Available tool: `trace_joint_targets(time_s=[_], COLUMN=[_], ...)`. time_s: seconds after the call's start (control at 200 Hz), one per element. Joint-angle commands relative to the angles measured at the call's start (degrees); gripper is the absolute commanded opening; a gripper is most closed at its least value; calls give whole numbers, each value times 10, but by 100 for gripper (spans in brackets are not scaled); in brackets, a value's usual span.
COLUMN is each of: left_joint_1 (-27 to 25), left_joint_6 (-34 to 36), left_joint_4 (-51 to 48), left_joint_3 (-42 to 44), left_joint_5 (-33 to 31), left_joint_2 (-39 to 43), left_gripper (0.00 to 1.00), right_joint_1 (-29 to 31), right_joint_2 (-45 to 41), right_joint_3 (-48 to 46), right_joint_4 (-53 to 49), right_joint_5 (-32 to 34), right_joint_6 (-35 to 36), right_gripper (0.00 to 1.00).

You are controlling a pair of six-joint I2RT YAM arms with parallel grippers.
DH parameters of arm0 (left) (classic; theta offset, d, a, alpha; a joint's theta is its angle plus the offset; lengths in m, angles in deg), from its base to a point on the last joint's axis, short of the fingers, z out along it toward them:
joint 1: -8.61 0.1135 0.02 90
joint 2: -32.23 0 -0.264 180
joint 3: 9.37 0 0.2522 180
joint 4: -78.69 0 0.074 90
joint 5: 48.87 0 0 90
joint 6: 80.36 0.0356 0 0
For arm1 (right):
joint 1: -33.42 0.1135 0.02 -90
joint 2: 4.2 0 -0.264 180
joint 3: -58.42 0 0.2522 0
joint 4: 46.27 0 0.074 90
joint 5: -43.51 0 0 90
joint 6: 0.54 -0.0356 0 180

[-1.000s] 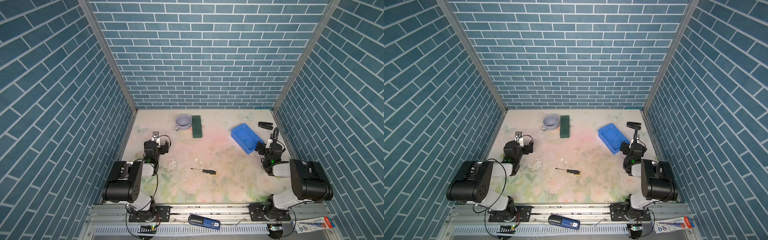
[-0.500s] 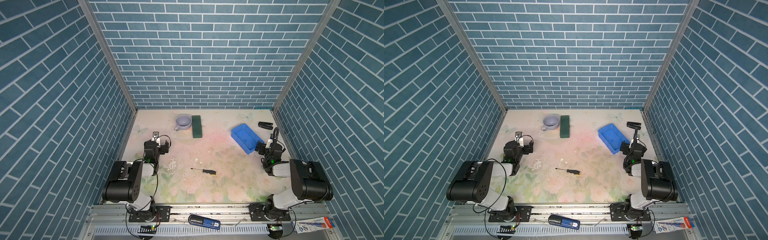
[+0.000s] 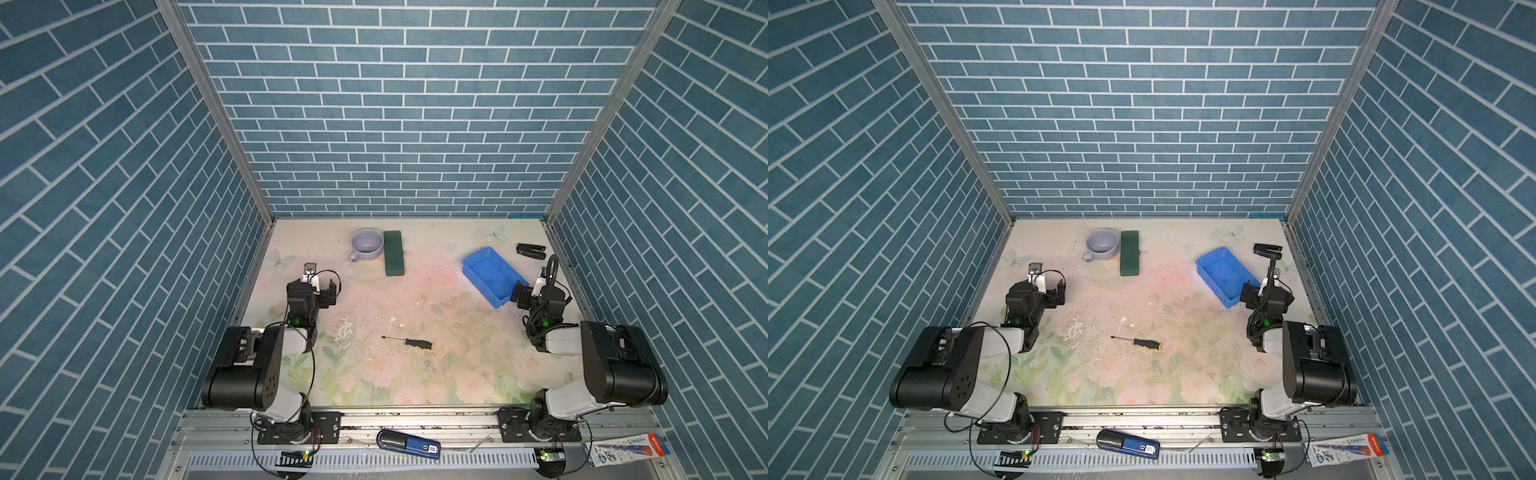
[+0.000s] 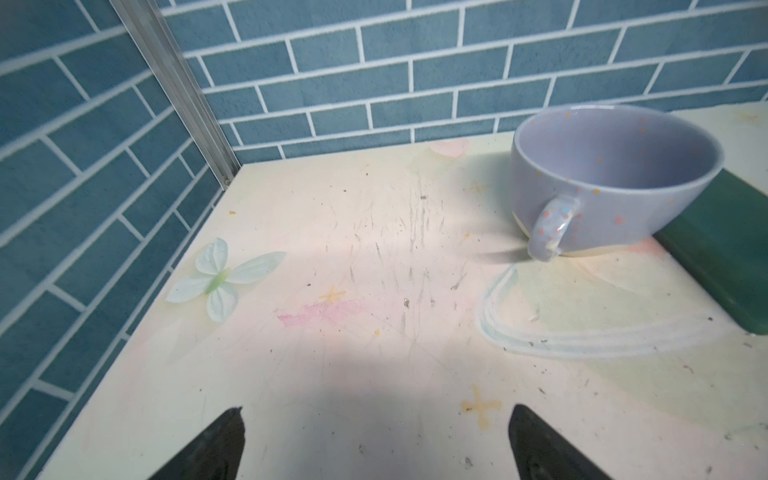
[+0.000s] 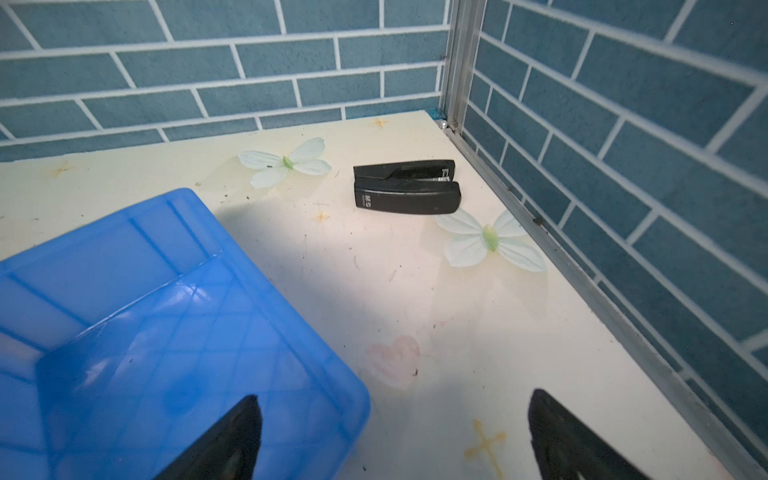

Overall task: Put the screwdriver in the bin
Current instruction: 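Move the right gripper toward the screwdriver while the left arm lifts forward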

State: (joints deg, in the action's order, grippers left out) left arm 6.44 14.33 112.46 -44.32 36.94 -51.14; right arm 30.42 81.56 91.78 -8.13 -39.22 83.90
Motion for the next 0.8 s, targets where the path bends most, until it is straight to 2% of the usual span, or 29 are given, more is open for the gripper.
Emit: trace_joint_targets(time_s=[0.0,0.11,0.235,0.485,0.635,0.795], left_joint_1=[-7,-31,-74,-195,-276,-342], left_joint_6=[4,13,32,10,-33,-61], left_joint_4=[-47,-129,-200,-323,-344,-375], left_joint_3=[-2,-22,-51,-124,-144,-162], left_joint_5=[-16,-22,-21,-63,-80,-88], left_joint_2=[64,144,208,238,227,217], left_gripper=[100,100,100,100,100,100], right_joint_1=[2,2,3,15,67,150], right_joint_2=[-31,-97,-171,-274,-290,-293], right_joint_3=[-25,-5,1,68,149,200], right_joint_4=[32,-58,-117,-282,-429,-531], right_joint_5=[2,-17,-48,-84,-93,-104], right_joint_6=[3,11,24,58,68,87], right_gripper=[98,99,99,99,99,99])
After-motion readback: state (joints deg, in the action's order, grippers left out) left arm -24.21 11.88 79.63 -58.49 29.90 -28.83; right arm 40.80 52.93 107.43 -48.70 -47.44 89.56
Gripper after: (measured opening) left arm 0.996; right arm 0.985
